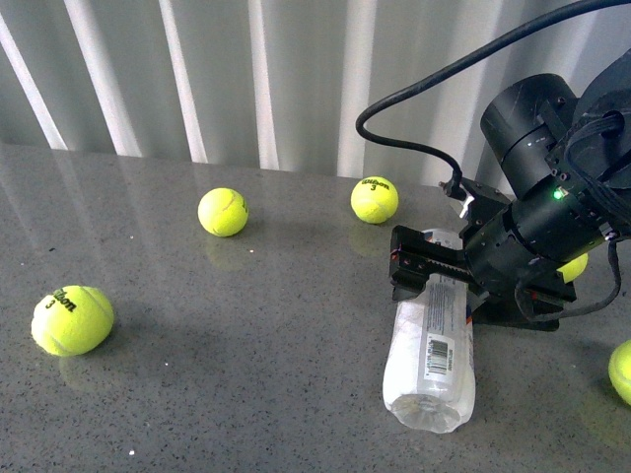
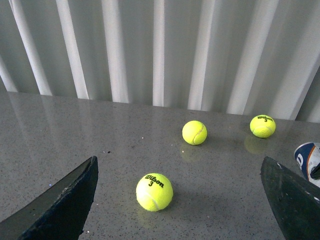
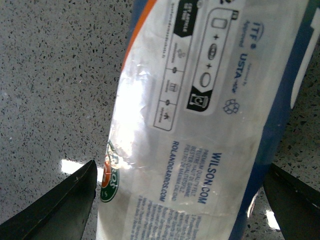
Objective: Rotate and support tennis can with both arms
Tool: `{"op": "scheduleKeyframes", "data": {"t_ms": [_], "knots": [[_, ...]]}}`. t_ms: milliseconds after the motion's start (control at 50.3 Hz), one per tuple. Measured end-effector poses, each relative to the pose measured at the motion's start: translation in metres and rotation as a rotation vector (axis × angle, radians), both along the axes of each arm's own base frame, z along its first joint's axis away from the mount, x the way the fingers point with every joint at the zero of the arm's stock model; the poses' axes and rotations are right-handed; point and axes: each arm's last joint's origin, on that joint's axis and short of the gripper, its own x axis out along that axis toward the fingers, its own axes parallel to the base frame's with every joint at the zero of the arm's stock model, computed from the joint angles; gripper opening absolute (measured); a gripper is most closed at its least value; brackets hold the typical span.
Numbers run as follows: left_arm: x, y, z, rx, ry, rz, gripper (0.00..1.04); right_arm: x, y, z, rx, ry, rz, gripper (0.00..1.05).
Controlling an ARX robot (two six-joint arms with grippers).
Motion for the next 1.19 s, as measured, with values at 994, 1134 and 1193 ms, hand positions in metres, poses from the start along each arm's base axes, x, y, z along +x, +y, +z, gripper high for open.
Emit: {"op": "scheduleKeyframes", "data": {"t_ms": [994,1134,1193], "knots": [[0.0,0.0,0.0,0.0,0.0,0.0,0.98,-0.001,0.002,0.005,-0.01,-0.033,0.006,0.13],[0.0,0.0,0.0,0.0,0.0,0.0,0.98,-0.002,0.001,0.008,-0.015,-0.042,0.011,0.1],[0.0,0.0,0.0,0.0,0.0,0.0,0.98,-0.003,-0.001,0.011,-0.017,-0.049,0.015,0.08]]}}
